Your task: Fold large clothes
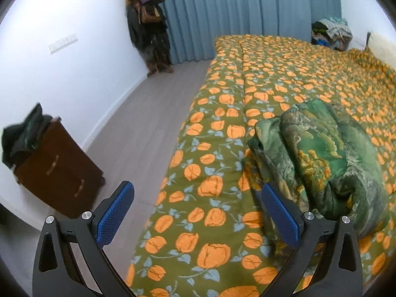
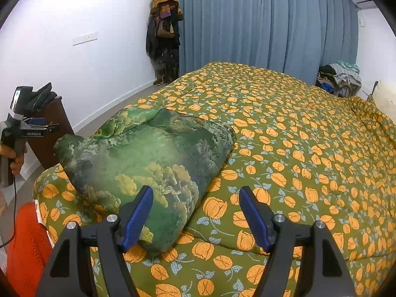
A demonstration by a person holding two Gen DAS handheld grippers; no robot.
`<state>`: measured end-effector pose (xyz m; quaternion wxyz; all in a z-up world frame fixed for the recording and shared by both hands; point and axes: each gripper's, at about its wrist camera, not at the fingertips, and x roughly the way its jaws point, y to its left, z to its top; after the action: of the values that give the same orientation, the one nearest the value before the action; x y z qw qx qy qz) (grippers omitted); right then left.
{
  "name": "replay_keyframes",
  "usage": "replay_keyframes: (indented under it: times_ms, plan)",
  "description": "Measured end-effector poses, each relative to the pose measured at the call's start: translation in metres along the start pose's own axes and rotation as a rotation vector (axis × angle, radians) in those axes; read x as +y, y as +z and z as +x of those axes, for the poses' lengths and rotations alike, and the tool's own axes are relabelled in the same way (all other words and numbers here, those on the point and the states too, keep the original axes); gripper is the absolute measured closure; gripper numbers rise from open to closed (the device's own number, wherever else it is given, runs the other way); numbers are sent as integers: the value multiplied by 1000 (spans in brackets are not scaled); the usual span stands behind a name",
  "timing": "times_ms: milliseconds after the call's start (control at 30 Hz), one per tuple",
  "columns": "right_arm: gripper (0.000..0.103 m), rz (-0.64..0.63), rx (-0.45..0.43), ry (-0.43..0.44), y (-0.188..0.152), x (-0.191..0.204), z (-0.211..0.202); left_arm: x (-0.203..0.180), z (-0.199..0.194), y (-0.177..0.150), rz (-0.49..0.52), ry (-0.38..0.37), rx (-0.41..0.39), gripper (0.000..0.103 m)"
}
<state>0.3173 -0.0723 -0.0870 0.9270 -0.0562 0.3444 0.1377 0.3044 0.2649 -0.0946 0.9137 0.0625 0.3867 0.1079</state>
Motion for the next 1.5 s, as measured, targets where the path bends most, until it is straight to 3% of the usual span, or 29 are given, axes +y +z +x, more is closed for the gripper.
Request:
replay_keyframes:
  times_ms: [167,233,367,467,500,667,700,833,900,1000,1067,1133,1333,1500]
  plan:
    - [30,3,3,-1,0,1,3,-7,-3,5,48,61,-13,0]
    - [29,-1,-1,-2,0,2,3,-7,-2,6,47,41,0,0]
    - [23,-43,-11,-9,-1,4,3,-2,10,0,-15,-200,87,0]
    - [23,-55,21,-2,-4,3,7,-4,34,-5,-12,-318,252,2]
    - [23,-46,37,18,-6,1,8,-3,35,-4,-23,-361,254,2]
    - [23,63,99,118,-12,-13,16,9,50,16,-268,-765,275,1]
    - [23,93,106,143,-11,-17,18,6,57,19,-283,-809,286,1]
    - [23,142,113,163,-10,-20,21,-14,100,26,-261,-790,364,2]
    - [23,166,114,177,-9,-22,23,-18,126,13,-322,-815,434,2]
    - [23,215,125,202,-10,-29,29,-19,153,-8,-442,-919,500,2]
    - [23,265,143,238,-12,-38,38,-19,155,-13,-511,-1025,472,2]
    - [23,333,155,290,-14,-47,49,-18,155,-15,-534,-1065,446,1]
    - [23,440,194,439,-19,-59,89,-45,162,-14,-382,-1005,487,1]
    - [23,535,325,547,-43,-67,146,-64,169,-12,-302,-959,504,0]
